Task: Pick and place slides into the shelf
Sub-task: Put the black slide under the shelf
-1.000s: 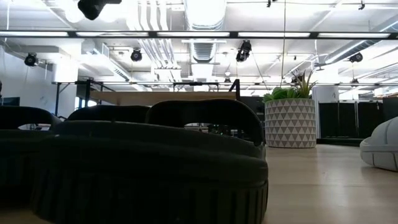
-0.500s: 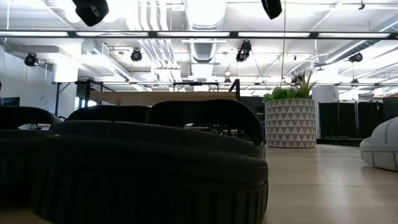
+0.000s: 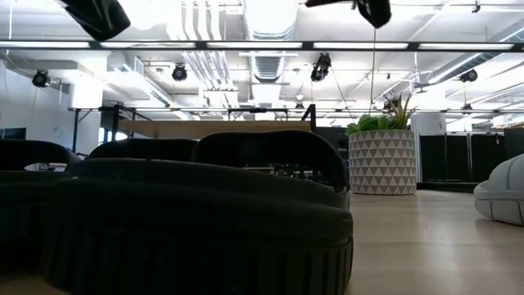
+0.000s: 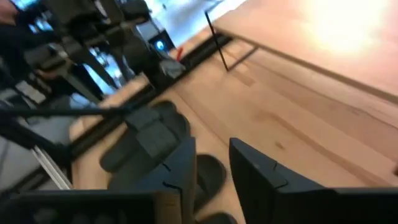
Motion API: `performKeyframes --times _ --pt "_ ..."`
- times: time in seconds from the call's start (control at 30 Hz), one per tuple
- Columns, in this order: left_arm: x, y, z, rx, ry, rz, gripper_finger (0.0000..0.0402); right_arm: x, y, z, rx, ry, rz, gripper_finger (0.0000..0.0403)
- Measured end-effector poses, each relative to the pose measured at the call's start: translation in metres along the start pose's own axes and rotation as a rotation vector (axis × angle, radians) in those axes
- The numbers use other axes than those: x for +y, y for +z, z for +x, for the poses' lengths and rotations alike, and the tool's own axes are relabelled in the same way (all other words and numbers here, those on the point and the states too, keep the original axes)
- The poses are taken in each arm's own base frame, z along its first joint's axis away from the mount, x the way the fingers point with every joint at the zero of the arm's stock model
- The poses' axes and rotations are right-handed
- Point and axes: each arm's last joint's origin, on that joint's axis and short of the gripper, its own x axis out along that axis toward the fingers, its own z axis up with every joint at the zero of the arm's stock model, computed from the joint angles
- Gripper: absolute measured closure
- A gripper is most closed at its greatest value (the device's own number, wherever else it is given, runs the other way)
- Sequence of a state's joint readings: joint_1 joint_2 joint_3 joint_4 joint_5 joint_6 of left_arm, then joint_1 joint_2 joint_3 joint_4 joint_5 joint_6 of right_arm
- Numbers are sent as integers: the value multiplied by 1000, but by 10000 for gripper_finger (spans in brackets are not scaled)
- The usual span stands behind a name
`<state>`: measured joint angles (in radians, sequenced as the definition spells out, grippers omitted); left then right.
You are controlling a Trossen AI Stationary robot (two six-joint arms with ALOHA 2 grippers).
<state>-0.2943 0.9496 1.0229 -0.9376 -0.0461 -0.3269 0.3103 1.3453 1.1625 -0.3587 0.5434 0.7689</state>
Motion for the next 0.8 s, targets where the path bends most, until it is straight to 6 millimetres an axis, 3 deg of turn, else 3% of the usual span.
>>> performKeyframes --times 0.23,0.43,0.6,0.8 --pt "-35 -11 21 82 55 3 334 0 -11 5 61 -31 -65 267" --pt "-60 -36 44 241 252 -3 334 2 -27 25 119 -61 -104 253" --pt "-84 -55 67 374 294 9 334 4 -37 37 166 -68 -108 250" --pt "-120 -74 63 396 359 -45 334 5 -38 40 159 -84 -117 250"
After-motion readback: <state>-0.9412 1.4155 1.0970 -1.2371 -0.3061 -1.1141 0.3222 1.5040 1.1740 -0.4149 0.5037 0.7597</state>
